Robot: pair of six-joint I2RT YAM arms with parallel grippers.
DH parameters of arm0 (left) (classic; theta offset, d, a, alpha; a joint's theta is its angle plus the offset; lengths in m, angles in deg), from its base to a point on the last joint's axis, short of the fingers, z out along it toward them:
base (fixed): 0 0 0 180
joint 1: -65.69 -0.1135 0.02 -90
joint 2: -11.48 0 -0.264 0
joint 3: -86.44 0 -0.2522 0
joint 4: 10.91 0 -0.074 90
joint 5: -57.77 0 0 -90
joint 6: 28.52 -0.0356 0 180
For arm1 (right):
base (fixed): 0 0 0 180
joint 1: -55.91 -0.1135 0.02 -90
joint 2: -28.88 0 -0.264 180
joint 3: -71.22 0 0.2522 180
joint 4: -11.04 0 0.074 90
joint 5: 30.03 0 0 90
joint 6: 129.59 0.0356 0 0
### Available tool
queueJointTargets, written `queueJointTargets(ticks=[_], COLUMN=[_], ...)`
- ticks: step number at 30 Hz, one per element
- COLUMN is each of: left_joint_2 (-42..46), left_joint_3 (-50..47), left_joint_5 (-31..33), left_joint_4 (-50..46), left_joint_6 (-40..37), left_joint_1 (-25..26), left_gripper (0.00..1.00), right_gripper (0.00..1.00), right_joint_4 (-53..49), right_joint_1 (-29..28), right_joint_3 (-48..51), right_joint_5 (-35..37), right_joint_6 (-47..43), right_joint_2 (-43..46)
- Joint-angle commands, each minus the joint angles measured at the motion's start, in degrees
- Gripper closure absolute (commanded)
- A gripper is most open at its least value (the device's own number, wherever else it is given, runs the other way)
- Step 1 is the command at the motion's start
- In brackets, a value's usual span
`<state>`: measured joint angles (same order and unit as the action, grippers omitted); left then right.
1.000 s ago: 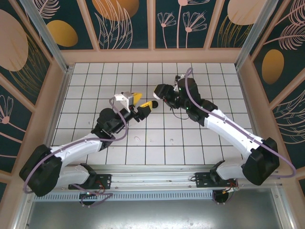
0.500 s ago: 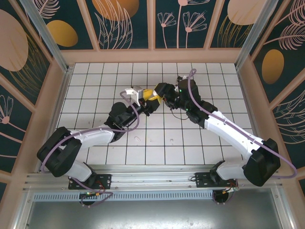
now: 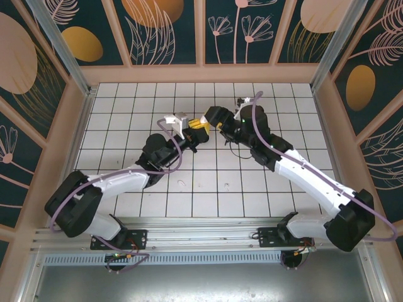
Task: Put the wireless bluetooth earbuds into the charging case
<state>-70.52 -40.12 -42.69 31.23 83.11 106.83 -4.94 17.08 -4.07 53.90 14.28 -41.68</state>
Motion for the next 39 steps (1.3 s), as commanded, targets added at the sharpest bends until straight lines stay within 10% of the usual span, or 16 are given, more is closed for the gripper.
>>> queueJointTargets(ticks=[1, 5, 17, 39], left_joint_2=[4.34, 6.64, 11.16, 8.65], left_joint_3=[2.95, 7.77, 17.78, 19.91], left_joint_5=[-6.32, -20.34, -36.26, -49.18], left_joint_4=[-9.95, -20.99, -44.46, -48.37], left_joint_6=[-4.29, -4.8, -14.36, -10.83], left_joint_1=[-2.2, -7.01, -10.84, -11.0], left_gripper=[0.86, 0.86, 0.95, 0.93], right_gripper=[0.26, 0.29, 0.29, 0.31], right_joint_4=[-4.04, -8.15, -13.19, -7.45], right_joint_1=[1.3, 5.12, 6.83, 11.61], right_joint_3=[-3.93, -3.81, -4.44, -3.13], right_joint_5=[0.18, -8.5, -30.4, -49.29], right_joint_6=[-19.36, -32.22, -55.66, -52.49], right_joint_2=[4.57, 6.72, 6.55, 3.77])
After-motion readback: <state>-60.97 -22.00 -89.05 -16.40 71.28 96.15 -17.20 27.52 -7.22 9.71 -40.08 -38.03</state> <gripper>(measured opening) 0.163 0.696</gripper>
